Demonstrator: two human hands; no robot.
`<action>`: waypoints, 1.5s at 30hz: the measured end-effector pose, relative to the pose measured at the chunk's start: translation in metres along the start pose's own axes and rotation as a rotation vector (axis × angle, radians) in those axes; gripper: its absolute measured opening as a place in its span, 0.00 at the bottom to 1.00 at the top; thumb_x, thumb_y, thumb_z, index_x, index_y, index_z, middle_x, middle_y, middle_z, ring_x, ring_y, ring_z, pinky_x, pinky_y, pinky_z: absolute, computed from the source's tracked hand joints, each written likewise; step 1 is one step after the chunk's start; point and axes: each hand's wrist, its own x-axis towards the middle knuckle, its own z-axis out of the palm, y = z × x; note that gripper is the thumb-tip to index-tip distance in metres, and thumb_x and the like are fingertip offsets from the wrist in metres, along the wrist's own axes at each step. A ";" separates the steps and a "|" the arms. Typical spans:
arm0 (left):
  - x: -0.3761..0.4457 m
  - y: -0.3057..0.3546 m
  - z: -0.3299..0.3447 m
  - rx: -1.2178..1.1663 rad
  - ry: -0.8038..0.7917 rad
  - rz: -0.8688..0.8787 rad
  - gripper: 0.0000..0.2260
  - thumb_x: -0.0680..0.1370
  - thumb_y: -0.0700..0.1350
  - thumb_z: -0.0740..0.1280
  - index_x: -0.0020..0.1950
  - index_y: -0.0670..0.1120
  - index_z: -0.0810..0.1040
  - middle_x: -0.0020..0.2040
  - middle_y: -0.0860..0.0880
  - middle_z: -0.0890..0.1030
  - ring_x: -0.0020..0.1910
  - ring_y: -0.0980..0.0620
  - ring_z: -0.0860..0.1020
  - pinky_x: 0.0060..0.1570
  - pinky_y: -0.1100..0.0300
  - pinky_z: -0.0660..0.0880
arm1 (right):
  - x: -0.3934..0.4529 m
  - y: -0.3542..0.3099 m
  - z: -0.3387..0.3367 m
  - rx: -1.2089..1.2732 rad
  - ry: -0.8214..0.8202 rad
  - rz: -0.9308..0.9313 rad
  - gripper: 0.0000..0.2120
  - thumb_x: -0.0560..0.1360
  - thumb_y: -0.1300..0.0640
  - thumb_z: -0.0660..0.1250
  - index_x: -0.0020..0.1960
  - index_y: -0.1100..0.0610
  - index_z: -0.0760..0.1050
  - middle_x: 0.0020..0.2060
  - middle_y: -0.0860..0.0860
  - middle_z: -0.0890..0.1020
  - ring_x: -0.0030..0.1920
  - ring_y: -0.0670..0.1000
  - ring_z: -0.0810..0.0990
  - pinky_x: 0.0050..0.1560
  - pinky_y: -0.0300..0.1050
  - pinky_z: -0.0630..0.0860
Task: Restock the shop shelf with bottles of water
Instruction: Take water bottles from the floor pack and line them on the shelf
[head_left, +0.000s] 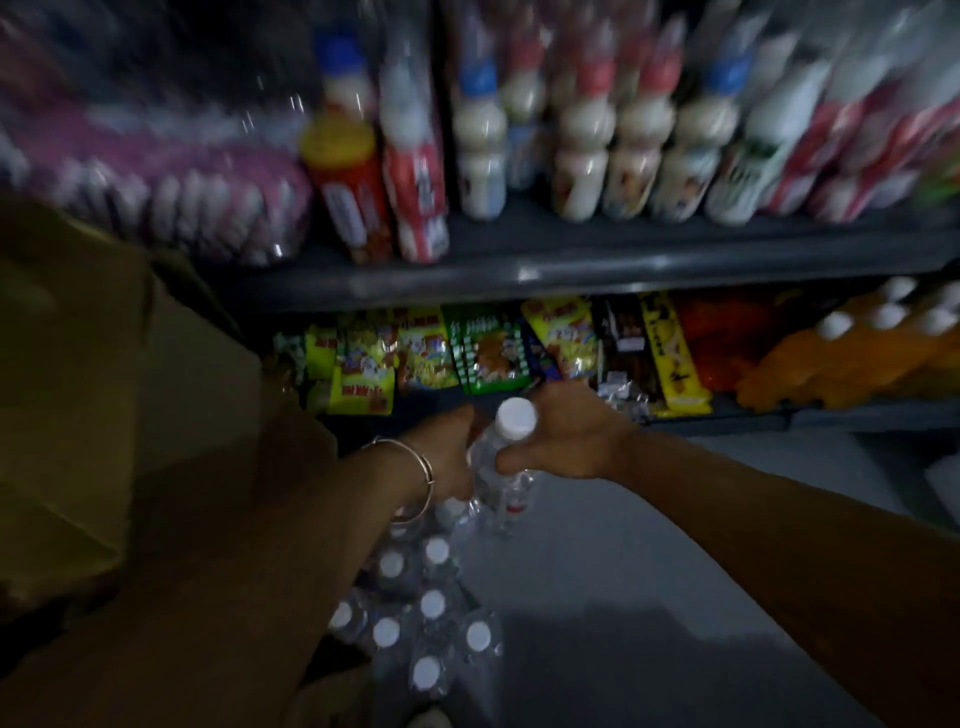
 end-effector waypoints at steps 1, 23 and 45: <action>-0.011 0.018 -0.021 -0.036 -0.008 0.024 0.28 0.68 0.34 0.73 0.65 0.41 0.67 0.59 0.49 0.75 0.60 0.50 0.74 0.52 0.62 0.72 | -0.010 -0.018 -0.025 0.007 0.012 -0.022 0.14 0.57 0.42 0.74 0.32 0.51 0.76 0.36 0.51 0.81 0.42 0.50 0.82 0.43 0.47 0.78; -0.295 0.326 -0.408 -0.326 0.420 0.380 0.18 0.66 0.37 0.76 0.53 0.46 0.79 0.48 0.51 0.84 0.49 0.54 0.81 0.52 0.59 0.78 | -0.235 -0.367 -0.431 0.163 0.277 -0.322 0.27 0.68 0.39 0.71 0.49 0.65 0.80 0.38 0.62 0.84 0.35 0.56 0.84 0.36 0.46 0.81; -0.385 0.343 -0.710 -0.557 0.837 0.591 0.10 0.81 0.45 0.58 0.50 0.42 0.77 0.49 0.43 0.81 0.46 0.49 0.80 0.47 0.61 0.78 | -0.171 -0.641 -0.585 0.378 0.546 -0.547 0.18 0.69 0.59 0.74 0.56 0.62 0.74 0.45 0.58 0.83 0.43 0.58 0.84 0.45 0.55 0.82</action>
